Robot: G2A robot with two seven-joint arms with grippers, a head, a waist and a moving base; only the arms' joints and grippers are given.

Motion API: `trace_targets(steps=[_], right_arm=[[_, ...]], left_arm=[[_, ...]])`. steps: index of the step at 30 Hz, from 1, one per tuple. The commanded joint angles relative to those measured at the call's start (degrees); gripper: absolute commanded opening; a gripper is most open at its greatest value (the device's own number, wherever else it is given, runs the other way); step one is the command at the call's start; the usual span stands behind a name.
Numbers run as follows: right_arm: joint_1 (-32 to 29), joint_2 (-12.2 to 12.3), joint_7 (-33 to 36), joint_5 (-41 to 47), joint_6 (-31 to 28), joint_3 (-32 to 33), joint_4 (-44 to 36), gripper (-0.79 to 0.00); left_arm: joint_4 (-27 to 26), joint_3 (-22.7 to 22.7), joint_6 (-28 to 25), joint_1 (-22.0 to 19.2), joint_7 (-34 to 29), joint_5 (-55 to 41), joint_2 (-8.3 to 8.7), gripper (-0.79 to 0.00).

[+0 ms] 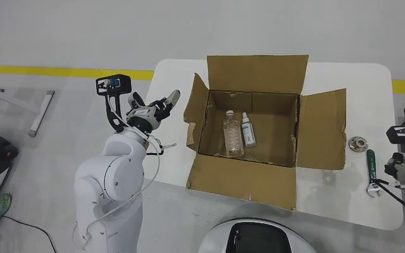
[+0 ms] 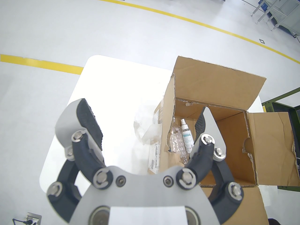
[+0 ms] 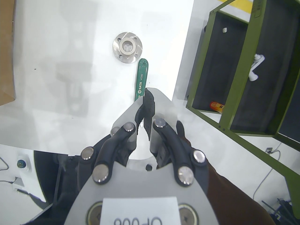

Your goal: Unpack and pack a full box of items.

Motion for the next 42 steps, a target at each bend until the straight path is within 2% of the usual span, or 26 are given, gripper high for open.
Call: trace_targets(steps=[1,3,4,5,9,10,24,42], right_arm=[[2.22,0.58,1.95,-0.42,-1.95,0.35,3.41,-0.785],[3.84,1.25,1.95,-0.84,-3.31,0.69,6.43,-0.785],[4.39,1.59,1.95,-1.04,-3.59,0.76,8.28,-0.717],[5.00,1.97,1.95,-1.06,-4.46,0.54,9.26,-0.714],[6.37,3.46,1.95,-0.32,-5.55,-0.49,12.81,-0.508],[6.56,3.82,1.95,0.00,-5.63,-1.01,13.40,-0.489],[5.13,8.91,1.95,7.06,-1.01,-5.66,16.73,-0.480],[4.36,14.48,1.95,12.07,5.30,-9.17,19.59,-0.517]], left_arm=[[0.00,0.00,0.00,0.00,0.00,0.00,0.00,0.000],[0.00,0.00,0.00,0.00,0.00,0.00,0.00,0.000],[0.00,0.00,0.00,0.00,0.00,0.00,0.00,0.000],[0.00,0.00,0.00,0.00,0.00,0.00,0.00,0.000],[0.00,0.00,0.00,0.00,0.00,0.00,0.00,0.000],[0.00,0.00,0.00,0.00,0.00,0.00,0.00,0.000],[0.00,0.00,0.00,0.00,0.00,0.00,0.00,0.000],[0.00,0.00,0.00,0.00,0.00,0.00,0.00,0.000]])
